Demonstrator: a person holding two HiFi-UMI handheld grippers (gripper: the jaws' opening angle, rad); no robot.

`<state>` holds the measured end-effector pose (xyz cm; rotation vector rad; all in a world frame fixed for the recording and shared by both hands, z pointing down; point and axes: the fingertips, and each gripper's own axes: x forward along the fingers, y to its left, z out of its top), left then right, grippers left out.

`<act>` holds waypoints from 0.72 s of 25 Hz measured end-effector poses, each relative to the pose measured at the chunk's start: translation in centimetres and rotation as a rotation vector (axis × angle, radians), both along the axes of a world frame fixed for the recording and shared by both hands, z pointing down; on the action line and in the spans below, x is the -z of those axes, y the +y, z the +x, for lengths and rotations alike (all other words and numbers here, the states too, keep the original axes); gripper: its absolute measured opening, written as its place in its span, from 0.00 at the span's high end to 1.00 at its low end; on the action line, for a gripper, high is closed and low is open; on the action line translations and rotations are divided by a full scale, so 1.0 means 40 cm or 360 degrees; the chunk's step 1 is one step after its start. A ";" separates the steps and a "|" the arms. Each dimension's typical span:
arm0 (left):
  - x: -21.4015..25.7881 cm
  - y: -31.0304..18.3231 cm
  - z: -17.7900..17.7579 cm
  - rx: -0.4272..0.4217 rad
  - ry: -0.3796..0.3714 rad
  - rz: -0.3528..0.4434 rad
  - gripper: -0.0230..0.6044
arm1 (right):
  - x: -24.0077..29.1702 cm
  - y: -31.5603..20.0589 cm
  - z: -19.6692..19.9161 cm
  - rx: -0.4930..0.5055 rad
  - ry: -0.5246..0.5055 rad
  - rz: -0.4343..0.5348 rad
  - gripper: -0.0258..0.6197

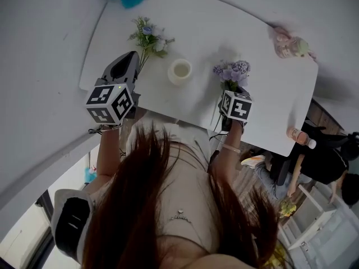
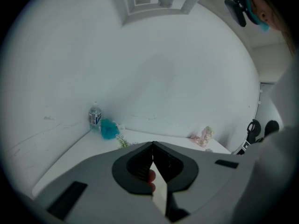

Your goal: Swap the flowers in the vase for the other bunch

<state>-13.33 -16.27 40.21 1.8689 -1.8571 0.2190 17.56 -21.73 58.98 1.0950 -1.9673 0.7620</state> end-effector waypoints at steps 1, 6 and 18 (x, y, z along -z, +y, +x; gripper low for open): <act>0.000 0.001 -0.004 -0.0008 0.0004 0.0004 0.96 | 0.007 0.002 -0.001 -0.0012 -0.0001 0.0012 0.86; 0.009 -0.002 -0.017 -0.0071 0.0019 0.0032 0.96 | 0.051 0.012 -0.005 -0.0082 -0.0011 0.0078 0.86; 0.015 0.010 -0.059 -0.0220 0.0064 0.0063 0.96 | 0.193 0.028 -0.042 -0.0260 -0.0092 0.0309 0.86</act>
